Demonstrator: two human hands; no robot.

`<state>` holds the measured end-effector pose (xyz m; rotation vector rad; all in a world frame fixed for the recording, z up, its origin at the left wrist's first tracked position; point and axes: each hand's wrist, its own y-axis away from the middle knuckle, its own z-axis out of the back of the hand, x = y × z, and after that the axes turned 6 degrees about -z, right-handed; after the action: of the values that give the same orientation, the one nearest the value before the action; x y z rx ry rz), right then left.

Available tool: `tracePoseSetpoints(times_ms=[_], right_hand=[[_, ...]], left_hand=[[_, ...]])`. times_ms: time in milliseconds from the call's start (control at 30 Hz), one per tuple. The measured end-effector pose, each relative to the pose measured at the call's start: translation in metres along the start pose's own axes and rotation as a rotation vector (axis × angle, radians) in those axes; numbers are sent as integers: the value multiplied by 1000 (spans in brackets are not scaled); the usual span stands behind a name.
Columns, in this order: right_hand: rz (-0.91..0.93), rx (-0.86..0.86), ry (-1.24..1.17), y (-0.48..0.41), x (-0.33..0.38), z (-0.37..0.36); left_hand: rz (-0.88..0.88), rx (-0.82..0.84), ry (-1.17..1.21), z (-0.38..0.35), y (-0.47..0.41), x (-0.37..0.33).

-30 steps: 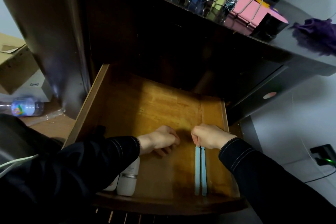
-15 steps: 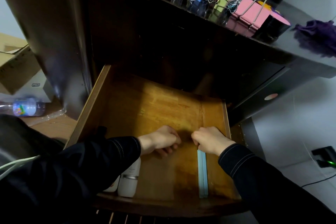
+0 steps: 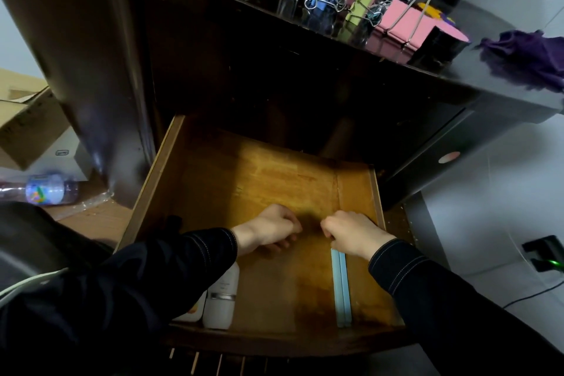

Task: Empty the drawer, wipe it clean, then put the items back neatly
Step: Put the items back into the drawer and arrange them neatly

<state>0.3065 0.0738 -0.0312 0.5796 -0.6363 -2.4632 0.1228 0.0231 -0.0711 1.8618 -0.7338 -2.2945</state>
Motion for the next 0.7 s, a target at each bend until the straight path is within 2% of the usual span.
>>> tracePoseSetpoints(times_ms=[100, 200, 300, 467, 600, 700], right_hand=[[-12, -110, -120, 15, -4, 9], [-21, -272, -273, 41, -9, 25], [-23, -523, -349, 78, -16, 54], [36, -1028, -550, 145, -32, 117], [-12, -1352, -670, 155, -46, 166], [-87, -1427, -749, 137, -62, 197]], left_hand=[[-160, -63, -116, 6, 2, -3], [-435, -153, -269, 13, 15, -14], [-653, -219, -383, 16, 36, -31], [-995, -435, -539, 31, 82, -89], [-1116, -506, -447, 51, 114, -152], [-1211, -602, -444, 65, 125, -191]])
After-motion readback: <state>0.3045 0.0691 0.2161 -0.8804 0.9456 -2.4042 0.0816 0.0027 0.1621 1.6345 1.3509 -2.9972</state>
